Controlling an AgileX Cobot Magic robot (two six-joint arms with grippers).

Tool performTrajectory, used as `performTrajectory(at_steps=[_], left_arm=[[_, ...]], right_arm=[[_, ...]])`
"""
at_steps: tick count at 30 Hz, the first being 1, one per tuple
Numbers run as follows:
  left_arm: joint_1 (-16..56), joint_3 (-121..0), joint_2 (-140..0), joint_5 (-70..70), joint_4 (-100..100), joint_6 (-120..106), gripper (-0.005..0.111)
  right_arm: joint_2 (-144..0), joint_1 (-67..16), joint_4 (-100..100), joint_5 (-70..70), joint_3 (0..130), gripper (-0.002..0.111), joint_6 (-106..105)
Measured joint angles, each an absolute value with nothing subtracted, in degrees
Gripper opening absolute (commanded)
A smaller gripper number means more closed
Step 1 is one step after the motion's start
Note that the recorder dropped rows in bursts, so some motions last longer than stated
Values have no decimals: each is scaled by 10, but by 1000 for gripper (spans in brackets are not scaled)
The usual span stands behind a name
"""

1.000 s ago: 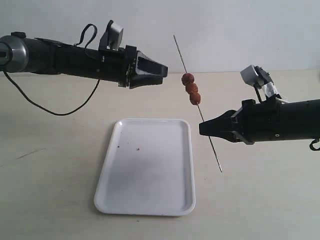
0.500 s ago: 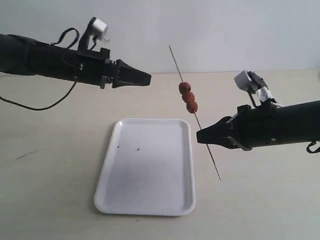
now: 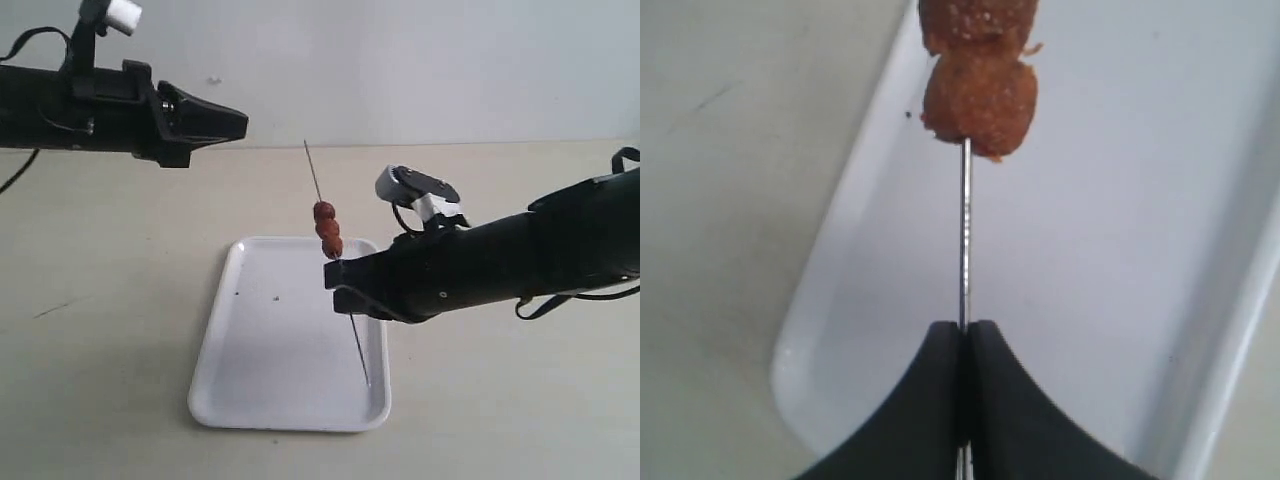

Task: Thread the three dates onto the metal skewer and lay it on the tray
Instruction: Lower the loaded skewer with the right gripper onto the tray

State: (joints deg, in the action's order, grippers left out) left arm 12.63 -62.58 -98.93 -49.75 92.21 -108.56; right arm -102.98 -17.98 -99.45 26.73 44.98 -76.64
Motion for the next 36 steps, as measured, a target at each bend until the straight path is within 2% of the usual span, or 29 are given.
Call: performTrajectory(at_steps=[4,10,20,36], left_arm=[[126,-598,-921,-474,916,-1098,0],[126,-566,-851,-401,915,-1095,0],[126,-513,-733,-309,917,-1077,0],[126,-506,-716,-309,916,-1051,0]], right_arm=[[-1030,-251,-996,158,479,0,-651],[-1034,-295,-998,82,487,0,-547],[-1083,-305,-1000,81,487,0,-513],[-1096,-306,-1000,116,487,0,-510]])
